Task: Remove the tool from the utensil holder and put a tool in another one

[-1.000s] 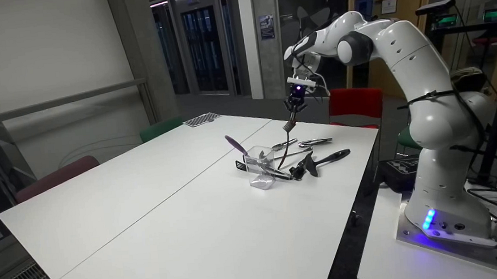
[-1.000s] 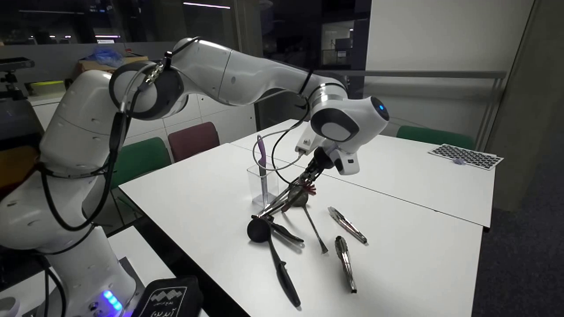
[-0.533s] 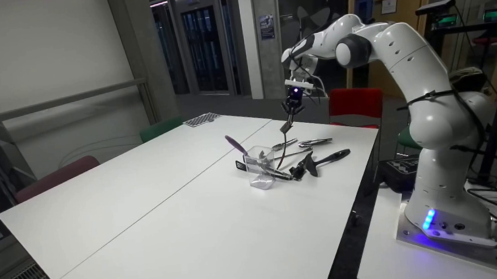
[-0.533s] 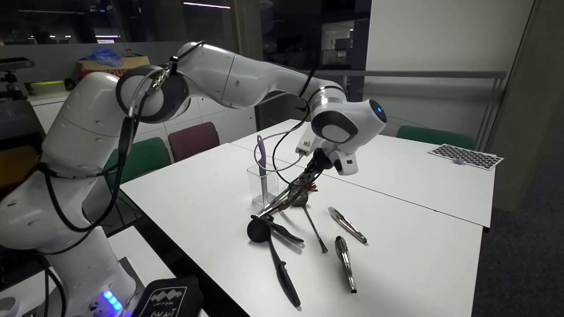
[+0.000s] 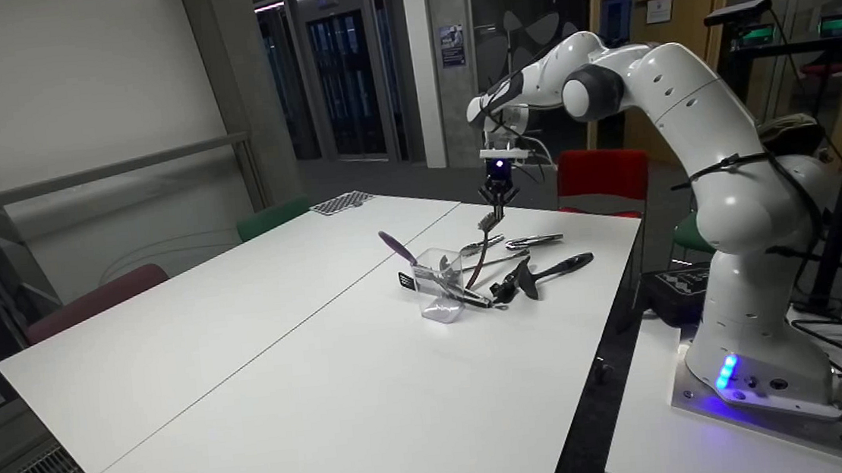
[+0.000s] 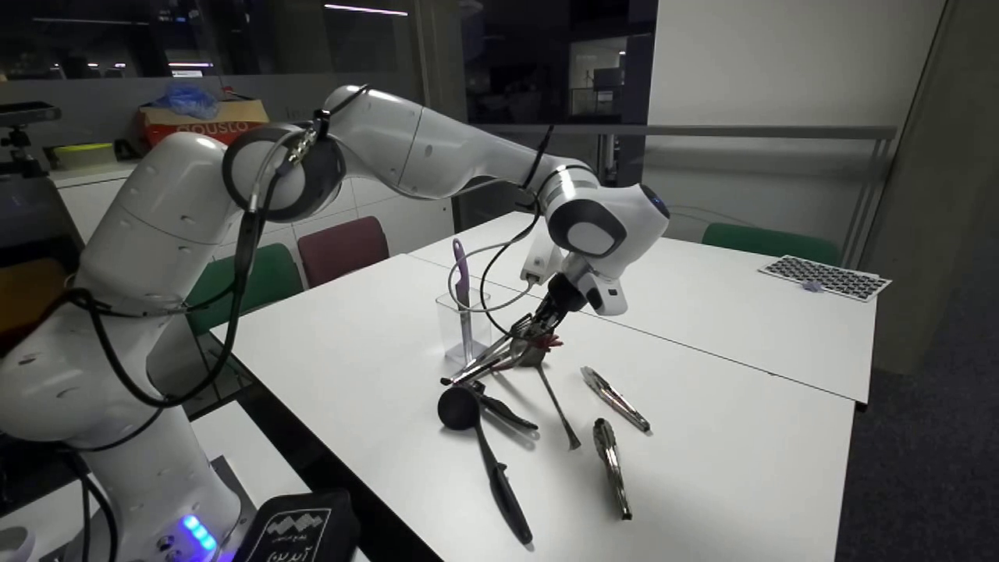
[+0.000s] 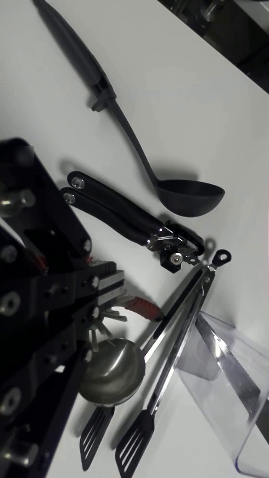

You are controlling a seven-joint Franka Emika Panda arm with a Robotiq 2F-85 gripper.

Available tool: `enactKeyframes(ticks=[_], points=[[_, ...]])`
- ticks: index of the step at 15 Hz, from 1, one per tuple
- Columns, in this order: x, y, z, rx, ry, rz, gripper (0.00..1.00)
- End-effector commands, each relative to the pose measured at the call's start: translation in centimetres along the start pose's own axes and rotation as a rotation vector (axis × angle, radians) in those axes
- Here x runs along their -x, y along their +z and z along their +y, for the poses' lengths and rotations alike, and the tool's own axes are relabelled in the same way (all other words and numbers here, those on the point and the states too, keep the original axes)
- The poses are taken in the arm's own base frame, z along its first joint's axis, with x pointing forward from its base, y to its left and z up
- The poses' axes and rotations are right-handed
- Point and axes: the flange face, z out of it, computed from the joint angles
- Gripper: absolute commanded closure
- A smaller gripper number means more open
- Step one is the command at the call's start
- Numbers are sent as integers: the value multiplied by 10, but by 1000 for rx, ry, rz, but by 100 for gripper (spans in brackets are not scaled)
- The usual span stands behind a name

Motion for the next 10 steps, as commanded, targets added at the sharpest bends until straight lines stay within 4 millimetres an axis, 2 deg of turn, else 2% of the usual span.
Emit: enactKeyframes(ticks=[1,5,10], points=[[1,5,-11,92,36,27,99],[0,10,-14,160,69,56,99],[-5,9,-8,268,202,140,99]])
